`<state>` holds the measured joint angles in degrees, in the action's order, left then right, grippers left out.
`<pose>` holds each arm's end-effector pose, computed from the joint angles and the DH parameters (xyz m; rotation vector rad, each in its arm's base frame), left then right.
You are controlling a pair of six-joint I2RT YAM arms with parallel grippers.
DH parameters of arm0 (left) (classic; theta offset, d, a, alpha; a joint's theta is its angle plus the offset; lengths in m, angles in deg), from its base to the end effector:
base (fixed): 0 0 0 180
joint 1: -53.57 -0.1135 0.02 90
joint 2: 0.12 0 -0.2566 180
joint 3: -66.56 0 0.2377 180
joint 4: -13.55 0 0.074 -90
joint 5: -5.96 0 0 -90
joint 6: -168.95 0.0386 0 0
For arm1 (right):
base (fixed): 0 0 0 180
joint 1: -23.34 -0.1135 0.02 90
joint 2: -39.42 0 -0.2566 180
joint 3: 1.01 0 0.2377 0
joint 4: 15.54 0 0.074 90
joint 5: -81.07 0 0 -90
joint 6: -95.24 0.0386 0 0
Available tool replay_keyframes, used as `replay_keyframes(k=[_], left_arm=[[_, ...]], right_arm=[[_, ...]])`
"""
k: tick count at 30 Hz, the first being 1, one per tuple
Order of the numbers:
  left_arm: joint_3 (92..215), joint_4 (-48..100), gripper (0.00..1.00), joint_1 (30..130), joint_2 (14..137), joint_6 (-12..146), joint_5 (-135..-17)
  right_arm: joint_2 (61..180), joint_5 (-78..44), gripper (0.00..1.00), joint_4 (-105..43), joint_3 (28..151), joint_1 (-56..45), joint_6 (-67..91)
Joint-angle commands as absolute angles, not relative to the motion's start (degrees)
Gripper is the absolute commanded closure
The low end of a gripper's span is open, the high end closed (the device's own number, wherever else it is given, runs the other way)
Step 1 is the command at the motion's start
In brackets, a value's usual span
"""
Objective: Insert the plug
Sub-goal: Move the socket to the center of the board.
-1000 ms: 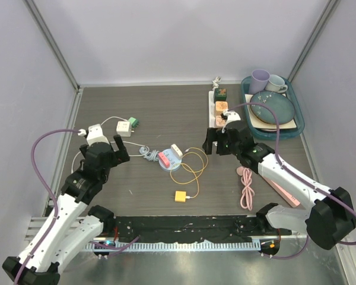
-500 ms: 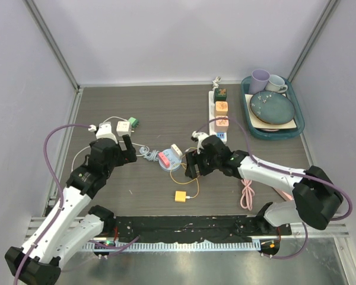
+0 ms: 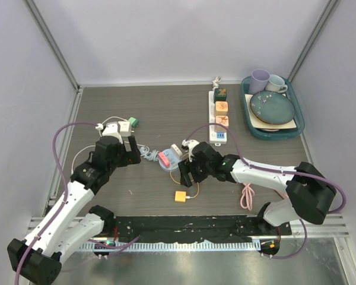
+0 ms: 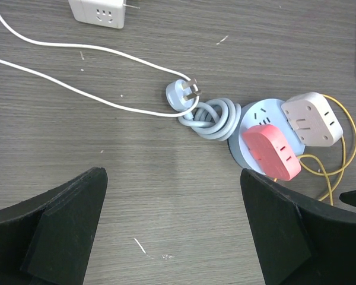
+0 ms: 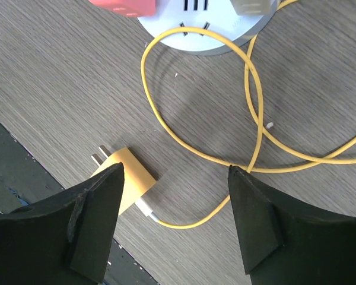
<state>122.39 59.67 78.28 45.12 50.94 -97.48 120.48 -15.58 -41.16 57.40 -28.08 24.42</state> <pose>0.1525 -0.0603 0.2746 -0.1949 2.1753 -0.2680 0.1675 0.2172 0.1916 -0.7558 2.4133 0.6768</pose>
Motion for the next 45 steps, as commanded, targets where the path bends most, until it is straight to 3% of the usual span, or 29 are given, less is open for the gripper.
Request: replay_keyframes(k=[1, 15, 24, 33, 45], left_arm=[[123.2, 57.5, 0.00, 78.1, 46.7, 51.6, -94.6], [123.0, 57.1, 0.00, 78.1, 47.1, 52.3, -91.9], [122.7, 57.5, 0.00, 78.0, 45.2, 52.3, -93.3], [122.8, 58.1, 0.00, 78.0, 45.4, 52.3, -93.4], [123.2, 58.9, 0.00, 78.0, 44.8, 52.3, -94.8]], right_arm=[[118.9, -16.1, 0.24, -42.9, 59.3, -29.2, 22.7], [115.7, -12.3, 0.24, -45.9, 58.3, -30.7, 23.5], [117.4, -16.2, 0.23, -49.1, 59.1, -33.7, 19.3], [118.7, -7.3, 0.24, -50.5, 61.0, -35.0, 22.5], [131.8, 0.6, 0.23, -49.2, 69.3, -34.6, 20.1]])
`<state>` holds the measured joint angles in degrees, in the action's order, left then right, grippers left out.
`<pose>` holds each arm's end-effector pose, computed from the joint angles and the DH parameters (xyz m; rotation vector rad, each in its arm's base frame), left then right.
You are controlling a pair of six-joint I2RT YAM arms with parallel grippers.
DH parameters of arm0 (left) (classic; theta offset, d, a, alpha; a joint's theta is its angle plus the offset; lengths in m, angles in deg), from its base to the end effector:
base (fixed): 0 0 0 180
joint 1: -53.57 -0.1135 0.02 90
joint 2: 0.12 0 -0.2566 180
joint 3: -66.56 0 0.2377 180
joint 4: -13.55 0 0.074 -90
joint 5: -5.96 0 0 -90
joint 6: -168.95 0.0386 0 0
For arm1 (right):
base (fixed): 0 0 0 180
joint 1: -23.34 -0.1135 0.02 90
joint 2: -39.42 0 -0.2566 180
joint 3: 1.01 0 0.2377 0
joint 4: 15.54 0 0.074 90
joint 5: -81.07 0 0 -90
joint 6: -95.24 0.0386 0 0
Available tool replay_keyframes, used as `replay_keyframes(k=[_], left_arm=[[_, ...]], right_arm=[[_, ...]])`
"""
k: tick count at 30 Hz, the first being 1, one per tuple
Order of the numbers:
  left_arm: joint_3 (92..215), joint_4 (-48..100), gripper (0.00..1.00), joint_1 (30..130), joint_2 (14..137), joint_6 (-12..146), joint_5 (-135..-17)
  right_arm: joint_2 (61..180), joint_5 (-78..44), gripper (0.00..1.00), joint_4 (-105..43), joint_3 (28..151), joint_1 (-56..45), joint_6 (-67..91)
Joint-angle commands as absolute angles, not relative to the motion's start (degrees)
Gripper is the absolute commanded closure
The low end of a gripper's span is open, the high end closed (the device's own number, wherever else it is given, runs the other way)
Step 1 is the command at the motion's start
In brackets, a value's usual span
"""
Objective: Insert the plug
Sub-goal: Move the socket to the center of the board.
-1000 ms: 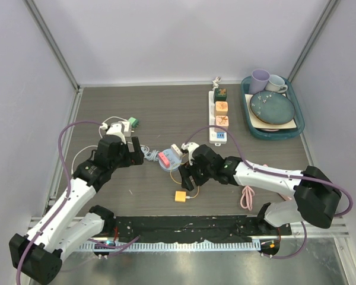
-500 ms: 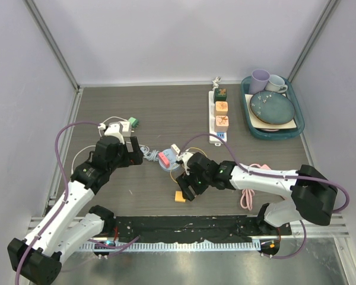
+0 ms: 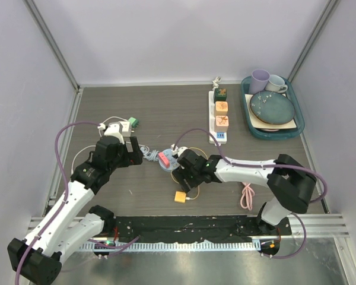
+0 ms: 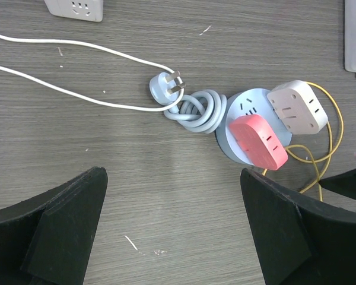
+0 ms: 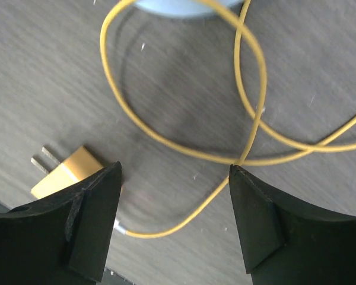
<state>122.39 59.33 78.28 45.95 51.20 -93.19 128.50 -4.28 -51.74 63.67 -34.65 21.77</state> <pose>0.1542 -0.0642 0.2727 -0.1486 2.2058 -0.3387 0.1551 0.2422 0.1739 -0.9168 2.5027 0.3372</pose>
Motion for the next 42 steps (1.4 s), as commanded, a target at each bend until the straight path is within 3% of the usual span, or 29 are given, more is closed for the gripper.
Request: replay_keyframes(k=[1, 14, 24, 29, 34, 42], left_arm=[[123.4, 59.1, 0.00, 78.1, 44.6, 52.3, -95.4], [122.8, 59.6, 0.00, 77.4, 36.3, 50.6, -105.6], [120.9, 58.4, 0.00, 76.5, 27.8, 49.5, -111.3], [121.2, 58.8, 0.00, 76.5, 27.9, 49.6, -110.6], [121.3, 58.4, 0.00, 76.1, 27.8, 49.8, -109.3], [121.0, 58.6, 0.00, 76.1, 26.2, 49.8, -109.2]], right_arm=[[132.9, 0.7, 0.23, -48.7, 70.2, -34.5, 19.7], [152.2, 0.0, 0.23, -42.5, 87.9, -31.9, 10.8], [166.2, -7.1, 0.22, -45.8, 113.6, -31.4, 5.5], [157.2, -4.9, 0.20, -48.8, 107.1, -30.9, 8.0], [138.9, -4.5, 0.18, -56.2, 93.3, -29.6, 15.1], [117.9, -1.4, 0.17, -68.9, 73.6, -16.8, 27.5]])
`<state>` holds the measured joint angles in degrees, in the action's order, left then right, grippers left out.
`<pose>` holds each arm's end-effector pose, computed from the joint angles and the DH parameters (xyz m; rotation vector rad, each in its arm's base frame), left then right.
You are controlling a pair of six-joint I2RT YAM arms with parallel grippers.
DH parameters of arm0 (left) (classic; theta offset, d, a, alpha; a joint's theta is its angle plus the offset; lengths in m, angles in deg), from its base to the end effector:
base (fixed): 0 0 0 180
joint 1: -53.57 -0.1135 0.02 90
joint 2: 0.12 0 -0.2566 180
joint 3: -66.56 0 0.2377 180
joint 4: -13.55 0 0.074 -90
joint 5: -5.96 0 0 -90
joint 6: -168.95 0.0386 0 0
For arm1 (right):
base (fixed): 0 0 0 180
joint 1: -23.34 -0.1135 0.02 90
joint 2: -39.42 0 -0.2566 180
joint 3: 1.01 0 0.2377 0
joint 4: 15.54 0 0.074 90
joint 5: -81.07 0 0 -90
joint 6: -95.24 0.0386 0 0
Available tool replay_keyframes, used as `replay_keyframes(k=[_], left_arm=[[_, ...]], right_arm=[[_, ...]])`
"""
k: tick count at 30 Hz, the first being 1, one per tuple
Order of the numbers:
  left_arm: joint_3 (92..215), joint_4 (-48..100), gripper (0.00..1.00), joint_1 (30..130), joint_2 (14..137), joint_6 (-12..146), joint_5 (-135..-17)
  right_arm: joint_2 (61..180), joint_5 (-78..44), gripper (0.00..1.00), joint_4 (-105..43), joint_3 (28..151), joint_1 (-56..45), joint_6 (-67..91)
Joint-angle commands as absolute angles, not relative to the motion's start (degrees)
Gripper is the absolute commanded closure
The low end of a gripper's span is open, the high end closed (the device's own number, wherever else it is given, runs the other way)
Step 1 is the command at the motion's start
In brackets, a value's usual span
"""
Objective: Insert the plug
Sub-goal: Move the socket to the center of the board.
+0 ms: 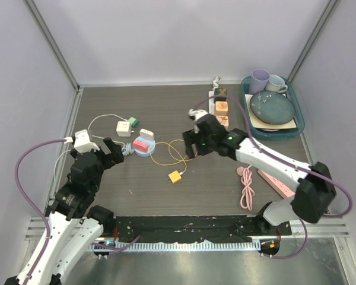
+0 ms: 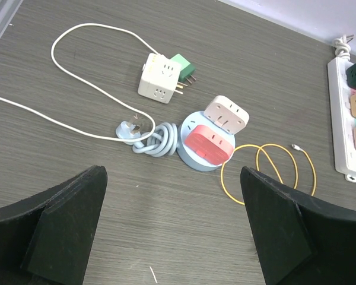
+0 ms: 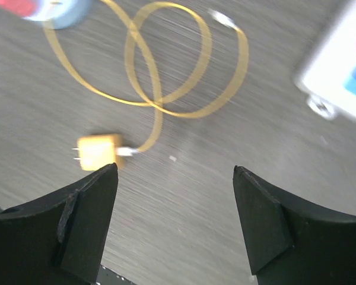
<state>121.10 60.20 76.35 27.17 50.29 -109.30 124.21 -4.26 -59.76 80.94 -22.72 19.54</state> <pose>0.1041 -0.0259 0.3038 -0.3895 1.8398 -0.1958 0.2179 0.2216 0.2749 -0.6263 2.3439 0.3941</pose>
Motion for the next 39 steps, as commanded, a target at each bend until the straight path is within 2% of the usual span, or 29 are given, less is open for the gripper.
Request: replay_keyframes(k=[1, 9, 16, 19, 22, 23, 25, 26, 29, 39], left_arm=[[121.1, 58.7, 0.00, 76.0, 26.2, 49.8, -109.3], [121.0, 58.2, 0.00, 76.0, 25.5, 49.9, -108.5], [121.1, 58.4, 0.00, 76.0, 25.3, 50.0, -108.4], [121.1, 58.4, 0.00, 76.0, 25.2, 50.1, -108.4], [121.1, 58.2, 0.00, 76.0, 25.3, 50.0, -108.2], [121.0, 58.2, 0.00, 76.0, 25.3, 50.0, -108.1], [121.0, 58.2, 0.00, 76.0, 25.3, 50.0, -108.0], [121.0, 58.2, 0.00, 76.0, 25.2, 50.0, -108.0], [121.1, 58.2, 0.00, 76.0, 25.0, 50.1, -108.1], [121.0, 58.1, 0.00, 75.9, 25.1, 50.2, -108.3]], right_arm=[[116.0, -1.5, 0.17, -69.9, 72.1, -15.5, 29.3], [104.3, 2.7, 0.17, -81.5, 62.3, -5.8, 36.2], [107.3, 2.9, 0.22, -79.5, 56.7, -1.0, 35.8], [108.8, 2.4, 0.28, -77.0, 54.9, -0.9, 35.5], [110.1, 3.5, 0.44, -75.9, 54.8, -1.0, 33.9], [110.9, 2.5, 0.59, -75.2, 55.1, -1.0, 33.5], [111.5, 0.8, 0.72, -73.8, 55.4, -1.0, 32.4], [112.1, -0.2, 0.83, -72.1, 55.5, -1.1, 32.1], [114.3, -1.9, 0.99, -68.9, 57.2, -3.3, 31.0], [133.4, -0.7, 0.99, -61.2, 75.9, -21.6, 22.0]])
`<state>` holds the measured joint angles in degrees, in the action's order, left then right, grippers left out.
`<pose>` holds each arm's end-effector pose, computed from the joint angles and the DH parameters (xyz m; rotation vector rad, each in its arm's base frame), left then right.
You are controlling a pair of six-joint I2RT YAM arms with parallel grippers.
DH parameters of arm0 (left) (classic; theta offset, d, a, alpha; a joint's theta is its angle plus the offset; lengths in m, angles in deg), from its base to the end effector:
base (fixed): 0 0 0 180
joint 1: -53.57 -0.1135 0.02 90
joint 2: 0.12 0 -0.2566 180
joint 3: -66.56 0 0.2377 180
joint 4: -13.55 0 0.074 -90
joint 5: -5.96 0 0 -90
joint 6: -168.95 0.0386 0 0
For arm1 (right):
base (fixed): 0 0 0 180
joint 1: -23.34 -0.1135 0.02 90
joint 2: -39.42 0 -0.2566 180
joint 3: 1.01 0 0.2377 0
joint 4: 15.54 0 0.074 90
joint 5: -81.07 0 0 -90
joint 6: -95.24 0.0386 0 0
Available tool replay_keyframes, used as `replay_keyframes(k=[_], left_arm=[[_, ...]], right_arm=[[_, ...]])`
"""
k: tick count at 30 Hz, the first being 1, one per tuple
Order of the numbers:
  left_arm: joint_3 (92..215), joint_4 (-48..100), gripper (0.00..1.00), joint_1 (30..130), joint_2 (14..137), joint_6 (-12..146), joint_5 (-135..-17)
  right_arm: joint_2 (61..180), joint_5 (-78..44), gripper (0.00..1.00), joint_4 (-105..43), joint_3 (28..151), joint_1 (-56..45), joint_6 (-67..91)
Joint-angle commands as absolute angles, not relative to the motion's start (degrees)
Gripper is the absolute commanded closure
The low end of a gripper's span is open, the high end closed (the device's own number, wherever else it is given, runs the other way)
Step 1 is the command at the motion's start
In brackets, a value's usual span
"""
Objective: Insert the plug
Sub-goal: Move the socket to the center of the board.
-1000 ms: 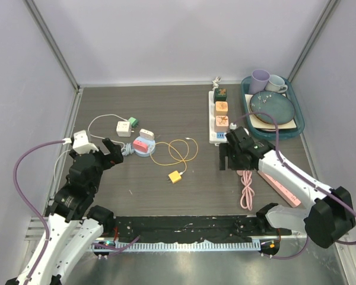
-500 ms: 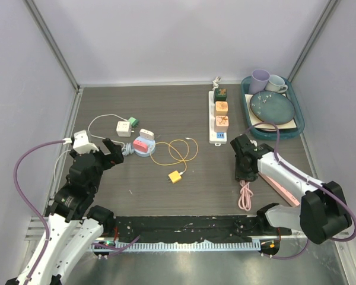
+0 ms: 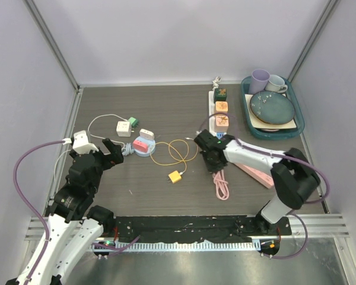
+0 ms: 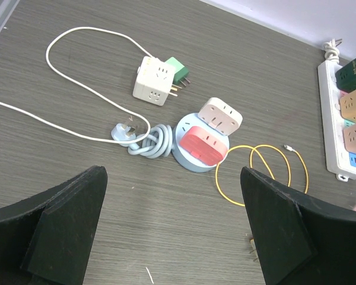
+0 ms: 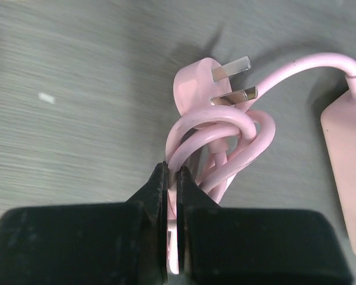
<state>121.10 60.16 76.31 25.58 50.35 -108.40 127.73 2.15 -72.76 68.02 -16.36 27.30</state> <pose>0.0993 -0.0243 0.3061 -0.3826 1.8186 -0.2231 0.2070 0.1622 0.1827 -0.4033 2.8118 -0.0639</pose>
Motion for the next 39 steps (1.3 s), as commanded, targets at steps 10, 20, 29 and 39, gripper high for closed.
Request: replay_keyframes(k=[10, 20, 29, 39], left_arm=[[121.0, 58.4, 0.00, 76.0, 25.4, 50.2, -108.5], [120.9, 58.3, 0.00, 75.8, 26.7, 50.0, -108.9], [121.1, 58.3, 0.00, 75.8, 30.7, 49.9, -109.9], [122.5, 58.7, 0.01, 75.9, 37.6, 48.0, -110.6]], right_arm=[[150.9, -11.4, 0.99, -60.7, 94.5, -33.3, 13.7], [151.0, -21.1, 0.99, -68.8, 94.9, -38.3, 12.4], [141.6, -16.4, 0.99, -70.6, 82.1, -34.6, 12.7], [138.9, -21.0, 0.80, -67.9, 79.9, -33.6, 11.2]])
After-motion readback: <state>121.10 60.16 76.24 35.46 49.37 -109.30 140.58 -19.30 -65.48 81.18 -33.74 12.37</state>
